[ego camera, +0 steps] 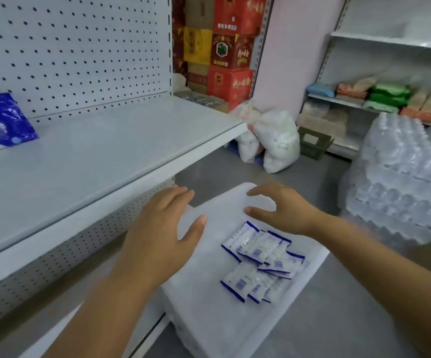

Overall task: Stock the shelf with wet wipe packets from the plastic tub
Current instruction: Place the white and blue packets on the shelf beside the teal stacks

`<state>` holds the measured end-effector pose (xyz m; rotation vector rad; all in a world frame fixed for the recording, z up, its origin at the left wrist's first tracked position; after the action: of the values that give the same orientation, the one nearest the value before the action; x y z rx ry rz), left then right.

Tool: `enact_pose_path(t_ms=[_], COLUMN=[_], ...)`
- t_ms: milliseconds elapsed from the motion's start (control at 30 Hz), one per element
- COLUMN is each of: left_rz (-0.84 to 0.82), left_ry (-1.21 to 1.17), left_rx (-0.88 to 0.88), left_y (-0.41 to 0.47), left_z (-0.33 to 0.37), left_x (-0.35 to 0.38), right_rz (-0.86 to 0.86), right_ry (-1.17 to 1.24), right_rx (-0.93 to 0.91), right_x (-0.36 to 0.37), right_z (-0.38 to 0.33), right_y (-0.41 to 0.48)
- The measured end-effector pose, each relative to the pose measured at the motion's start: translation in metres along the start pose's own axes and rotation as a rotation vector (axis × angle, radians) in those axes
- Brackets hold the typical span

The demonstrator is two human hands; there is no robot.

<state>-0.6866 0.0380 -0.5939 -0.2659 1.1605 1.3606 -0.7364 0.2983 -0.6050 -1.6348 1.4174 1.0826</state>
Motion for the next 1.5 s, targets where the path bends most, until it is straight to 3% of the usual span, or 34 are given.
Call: enact_pose_path(t_ms=[167,267,433,600,767,900,1067,1300,1400,1500], left_rz=[-0.253,-0.333,-0.476,-0.632,-0.670,-0.680,-0.704,-0.621,-0.393,-0.114], left_ry=[0.068,0.139,0.305,0.399,0.446,0.452,0.461,0.317,-0.051,-0.517], left_rx=[-0.121,-0.215,-0.299,-0.291,-0.293,-0.276,-0.268,-0.278,-0.393,-0.531], left_y=[-0.020,-0.031,-0.053,-0.061,-0.064,-0.057,-0.062,-0.054,-0.046,-0.032], left_z=[-0.030,-0.047,-0.069,-0.077,-0.081,-0.073,-0.070,-0.067,-0.061,-0.047], left_x=[0.053,0.074,0.106,0.120,0.122,0.124,0.123,0.116,0.103,0.080], right_rz=[-0.162,-0.279,-0.336,-0.236,-0.082,-0.086,-0.157,0.043,0.129,0.102], right_ry=[0.046,-0.065,0.040,0.238,0.448,0.519,0.563,0.650,0.693,0.824], right_rx=[0.276,0.396,0.807,0.944,1.003,1.066,1.105,0.861,0.720,0.558], right_x=[0.050,0.075,0.109,0.129,0.146,0.148,0.148,0.138,0.117,0.095], right_z=[0.070,0.095,0.147,0.148,0.154,0.150,0.149,0.127,0.094,0.053], right_y=[-0.009,-0.001,-0.001,0.007,0.017,0.016,0.012,0.027,0.020,0.010])
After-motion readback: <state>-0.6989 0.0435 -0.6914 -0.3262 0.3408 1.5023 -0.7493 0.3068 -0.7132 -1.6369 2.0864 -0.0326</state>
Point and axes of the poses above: each hand's wrist, its own y-axis towards the middle knuckle, its own x-axis out of the palm, z = x × y, the point moved 6 cm from there along y, towards the middle knuckle, and after that the axes turned 1 degree about x, right-handed, at the moved point
